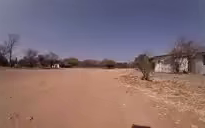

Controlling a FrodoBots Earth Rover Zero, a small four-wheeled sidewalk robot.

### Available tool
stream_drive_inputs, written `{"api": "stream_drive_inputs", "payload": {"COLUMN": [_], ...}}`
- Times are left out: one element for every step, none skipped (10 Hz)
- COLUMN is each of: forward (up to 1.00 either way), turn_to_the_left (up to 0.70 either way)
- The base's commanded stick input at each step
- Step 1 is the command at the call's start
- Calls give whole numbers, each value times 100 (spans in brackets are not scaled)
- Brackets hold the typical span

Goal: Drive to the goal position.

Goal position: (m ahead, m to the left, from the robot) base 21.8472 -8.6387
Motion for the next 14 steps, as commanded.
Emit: {"api": "stream_drive_inputs", "payload": {"forward": [100,100,100,100,100,100,100,100,100,100,100,100,100,100], "turn_to_the_left": [0,0,0,0,0,0,0,0,0,0,0,0,0,0]}}
